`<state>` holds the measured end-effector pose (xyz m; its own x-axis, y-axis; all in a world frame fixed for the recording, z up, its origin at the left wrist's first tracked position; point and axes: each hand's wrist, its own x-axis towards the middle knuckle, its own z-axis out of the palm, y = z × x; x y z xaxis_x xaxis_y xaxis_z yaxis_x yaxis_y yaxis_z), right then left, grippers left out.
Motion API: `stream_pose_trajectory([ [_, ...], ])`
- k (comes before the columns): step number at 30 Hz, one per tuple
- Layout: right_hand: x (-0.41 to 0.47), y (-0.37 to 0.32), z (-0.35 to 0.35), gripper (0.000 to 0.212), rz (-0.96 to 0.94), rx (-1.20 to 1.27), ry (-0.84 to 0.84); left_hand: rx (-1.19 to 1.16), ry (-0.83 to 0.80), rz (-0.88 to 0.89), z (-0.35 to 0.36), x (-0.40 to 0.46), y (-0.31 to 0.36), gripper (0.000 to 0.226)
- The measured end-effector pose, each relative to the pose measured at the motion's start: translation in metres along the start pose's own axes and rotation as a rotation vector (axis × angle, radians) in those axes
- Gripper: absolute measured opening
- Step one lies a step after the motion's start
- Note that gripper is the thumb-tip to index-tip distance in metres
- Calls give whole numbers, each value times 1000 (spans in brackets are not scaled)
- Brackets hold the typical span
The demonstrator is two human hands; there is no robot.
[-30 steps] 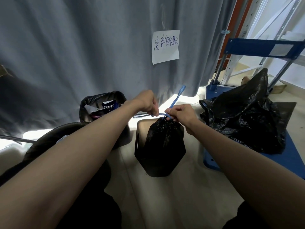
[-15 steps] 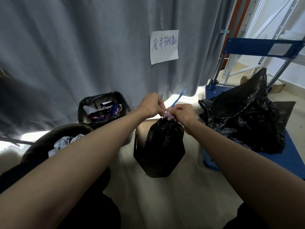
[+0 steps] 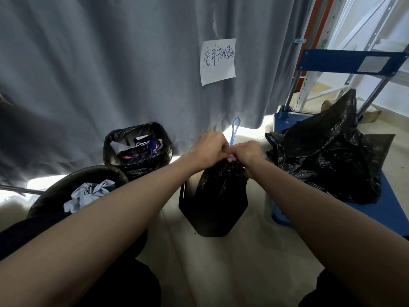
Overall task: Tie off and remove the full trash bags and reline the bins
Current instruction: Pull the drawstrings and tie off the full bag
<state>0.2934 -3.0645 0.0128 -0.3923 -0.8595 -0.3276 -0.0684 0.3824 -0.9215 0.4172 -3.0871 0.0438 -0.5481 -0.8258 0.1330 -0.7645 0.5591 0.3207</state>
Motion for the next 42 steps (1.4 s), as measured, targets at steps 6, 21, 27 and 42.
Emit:
stream_pose_trajectory([
  [6,-7,-6,-1,20,-156,1,-53,-48,-175,-96,-13,6,-12,13],
  [21,-6,9,0,20,-608,-571,-110,-139,-483,-298,-22,12,-17,26],
  [27,-10,4,3,25,-496,-497,-101,-265,-484,-314,-23,12,-21,25],
  [42,-9,-12,-5,23,-315,-302,-64,-116,-125,-283,-23,17,-28,23],
])
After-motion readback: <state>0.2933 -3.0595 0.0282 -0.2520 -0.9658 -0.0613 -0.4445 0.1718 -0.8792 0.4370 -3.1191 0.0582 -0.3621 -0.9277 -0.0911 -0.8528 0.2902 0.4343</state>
